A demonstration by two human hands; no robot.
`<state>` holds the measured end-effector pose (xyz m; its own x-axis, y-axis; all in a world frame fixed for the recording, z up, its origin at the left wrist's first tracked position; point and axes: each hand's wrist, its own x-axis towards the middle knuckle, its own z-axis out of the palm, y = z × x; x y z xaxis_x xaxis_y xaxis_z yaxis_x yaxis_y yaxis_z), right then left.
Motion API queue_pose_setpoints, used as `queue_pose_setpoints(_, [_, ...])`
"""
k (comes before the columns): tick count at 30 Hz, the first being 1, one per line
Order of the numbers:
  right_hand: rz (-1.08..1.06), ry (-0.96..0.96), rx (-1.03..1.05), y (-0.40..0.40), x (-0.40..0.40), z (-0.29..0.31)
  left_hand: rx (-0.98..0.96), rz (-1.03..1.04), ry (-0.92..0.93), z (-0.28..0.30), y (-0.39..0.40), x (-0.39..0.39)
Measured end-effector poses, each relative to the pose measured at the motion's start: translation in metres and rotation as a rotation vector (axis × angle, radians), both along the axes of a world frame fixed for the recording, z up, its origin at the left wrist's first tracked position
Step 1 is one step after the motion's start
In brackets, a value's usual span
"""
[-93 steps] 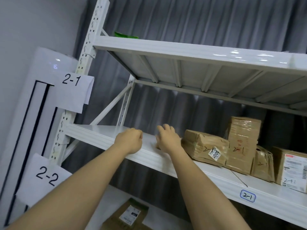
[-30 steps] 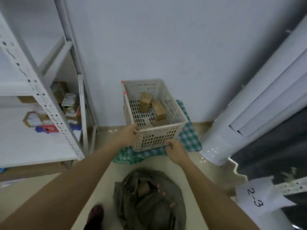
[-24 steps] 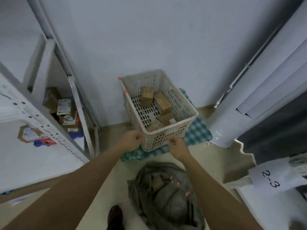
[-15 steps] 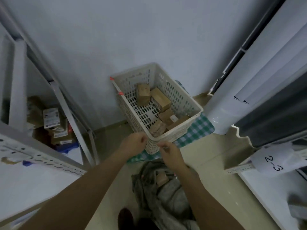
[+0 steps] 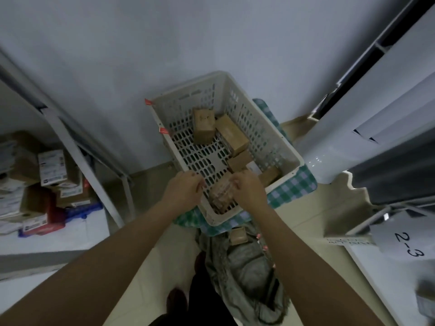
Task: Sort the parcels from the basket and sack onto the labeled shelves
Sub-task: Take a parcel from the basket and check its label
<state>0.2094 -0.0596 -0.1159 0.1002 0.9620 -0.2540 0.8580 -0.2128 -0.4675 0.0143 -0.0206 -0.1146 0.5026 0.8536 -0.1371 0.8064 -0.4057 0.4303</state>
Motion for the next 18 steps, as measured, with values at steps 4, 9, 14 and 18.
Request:
queue_pose_setpoints(4, [0.156,-0.241,-0.449,0.049,0.021,-0.025,0.038,-0.064,0.062,-0.02,0.026,0.01])
queue_pose_setpoints(9, [0.197,-0.519,-0.862,0.078,0.023,-0.06,0.042,-0.123,0.138,-0.049,0.05,0.017])
queue_pose_setpoints(14, [0.211,-0.641,-0.987,0.085,0.031,-0.087,0.061,-0.271,0.271,-0.073,0.06,0.01])
queue_pose_setpoints(18, [0.247,-0.679,-0.936,0.082,0.033,-0.095,0.145,-0.278,0.199,-0.083,0.057,0.006])
